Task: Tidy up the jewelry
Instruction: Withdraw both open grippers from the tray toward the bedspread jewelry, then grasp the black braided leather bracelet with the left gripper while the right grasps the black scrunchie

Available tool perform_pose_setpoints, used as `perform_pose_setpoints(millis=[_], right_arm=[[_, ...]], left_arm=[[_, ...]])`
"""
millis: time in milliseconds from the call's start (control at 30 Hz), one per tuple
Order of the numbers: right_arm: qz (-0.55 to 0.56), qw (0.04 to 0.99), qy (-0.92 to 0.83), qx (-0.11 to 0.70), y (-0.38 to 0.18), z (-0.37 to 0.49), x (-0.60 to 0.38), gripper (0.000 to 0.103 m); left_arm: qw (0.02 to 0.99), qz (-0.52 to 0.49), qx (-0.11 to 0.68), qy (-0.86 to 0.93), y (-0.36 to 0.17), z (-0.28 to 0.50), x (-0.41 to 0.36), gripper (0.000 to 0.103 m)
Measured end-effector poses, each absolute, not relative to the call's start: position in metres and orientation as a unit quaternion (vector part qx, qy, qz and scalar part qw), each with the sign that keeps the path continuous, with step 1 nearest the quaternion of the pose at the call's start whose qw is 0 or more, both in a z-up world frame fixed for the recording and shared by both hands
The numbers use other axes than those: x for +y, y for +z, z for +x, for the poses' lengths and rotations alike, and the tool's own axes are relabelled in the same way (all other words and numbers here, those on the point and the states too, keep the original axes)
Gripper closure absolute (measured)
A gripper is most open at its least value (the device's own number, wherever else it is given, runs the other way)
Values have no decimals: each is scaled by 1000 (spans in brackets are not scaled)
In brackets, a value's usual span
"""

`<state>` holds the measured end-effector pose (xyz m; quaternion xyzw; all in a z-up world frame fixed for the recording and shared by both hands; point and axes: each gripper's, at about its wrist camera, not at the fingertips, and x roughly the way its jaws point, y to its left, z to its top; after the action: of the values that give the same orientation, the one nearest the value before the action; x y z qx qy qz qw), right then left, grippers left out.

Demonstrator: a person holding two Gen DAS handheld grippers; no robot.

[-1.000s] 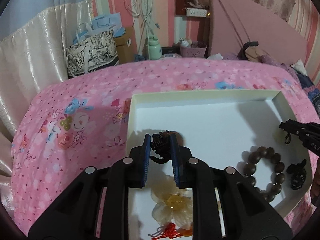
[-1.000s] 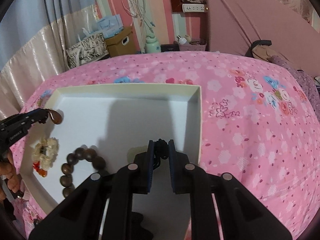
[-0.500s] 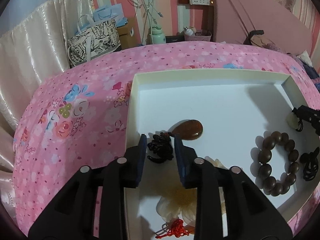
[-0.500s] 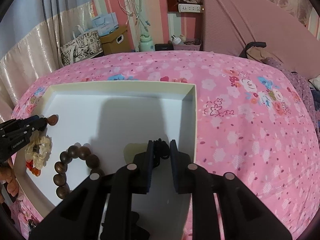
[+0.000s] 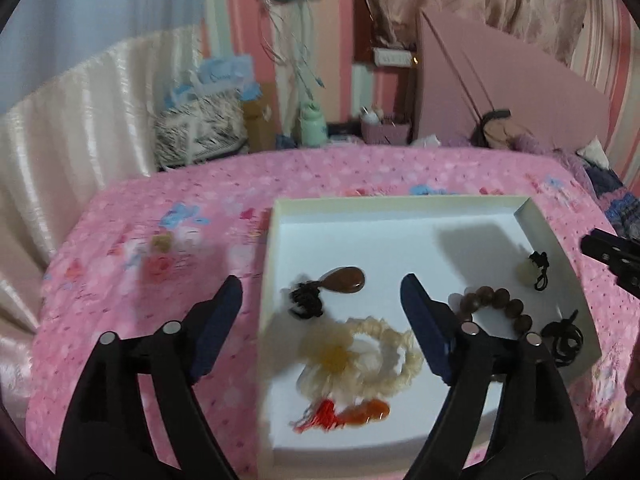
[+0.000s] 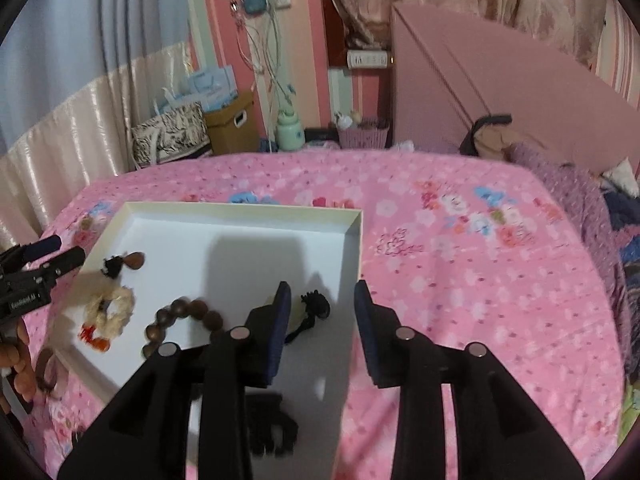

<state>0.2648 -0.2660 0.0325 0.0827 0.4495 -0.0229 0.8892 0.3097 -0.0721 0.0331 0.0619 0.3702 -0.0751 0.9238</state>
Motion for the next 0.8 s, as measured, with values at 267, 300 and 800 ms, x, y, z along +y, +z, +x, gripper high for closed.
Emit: perform_pose_setpoints(millis=[267, 300, 800], right_arm=[[73, 900, 4, 430, 41, 172, -251, 60], [81, 899, 9, 431, 38, 161, -248, 60], [113, 891, 41, 438, 8, 91, -194, 60]], left_arm=[[935, 80, 341, -65, 36, 207, -46, 9], [933, 71, 347, -61, 29, 194, -41, 9], [905, 80, 400, -118, -42, 121, -53, 45]])
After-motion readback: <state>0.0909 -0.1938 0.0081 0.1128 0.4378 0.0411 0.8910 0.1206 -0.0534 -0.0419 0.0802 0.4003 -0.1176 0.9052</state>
